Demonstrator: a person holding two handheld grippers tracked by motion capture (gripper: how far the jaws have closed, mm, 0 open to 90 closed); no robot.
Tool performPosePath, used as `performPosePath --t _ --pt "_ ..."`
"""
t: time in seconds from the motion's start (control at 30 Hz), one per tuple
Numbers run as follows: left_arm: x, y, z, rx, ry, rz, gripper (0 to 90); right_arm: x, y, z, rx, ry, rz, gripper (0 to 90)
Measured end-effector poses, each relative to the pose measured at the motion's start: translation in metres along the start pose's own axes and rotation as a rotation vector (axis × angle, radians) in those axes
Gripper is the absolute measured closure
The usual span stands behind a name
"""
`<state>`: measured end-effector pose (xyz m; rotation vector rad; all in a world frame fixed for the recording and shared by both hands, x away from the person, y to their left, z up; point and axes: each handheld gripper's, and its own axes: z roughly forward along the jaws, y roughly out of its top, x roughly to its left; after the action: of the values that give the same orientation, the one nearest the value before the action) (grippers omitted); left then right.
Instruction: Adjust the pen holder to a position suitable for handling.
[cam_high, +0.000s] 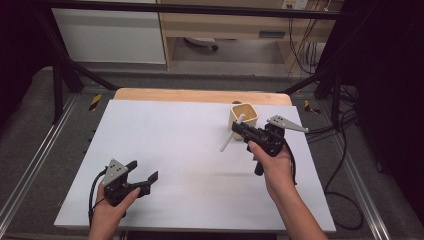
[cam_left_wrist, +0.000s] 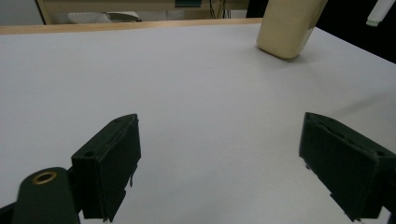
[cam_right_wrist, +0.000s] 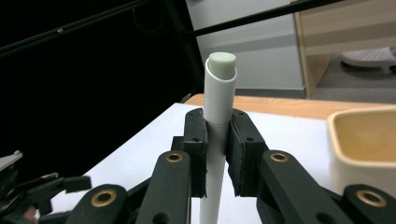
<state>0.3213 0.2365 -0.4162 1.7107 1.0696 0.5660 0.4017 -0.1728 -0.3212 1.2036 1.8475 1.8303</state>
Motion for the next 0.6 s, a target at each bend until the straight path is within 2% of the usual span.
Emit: performPosePath --t 0.23,0.6 --pt "-0.002 -0.001 0.001 0.005 0.009 -0.005 13.2 -0.004 0.021 -0.007 -0.031 -0.041 -0.044 78.6" --pt "-0.002 -0.001 0.001 0.009 0.008 -0.005 13.0 -0.012 0.039 -0.009 -0.053 -0.08 -0.063 78.6"
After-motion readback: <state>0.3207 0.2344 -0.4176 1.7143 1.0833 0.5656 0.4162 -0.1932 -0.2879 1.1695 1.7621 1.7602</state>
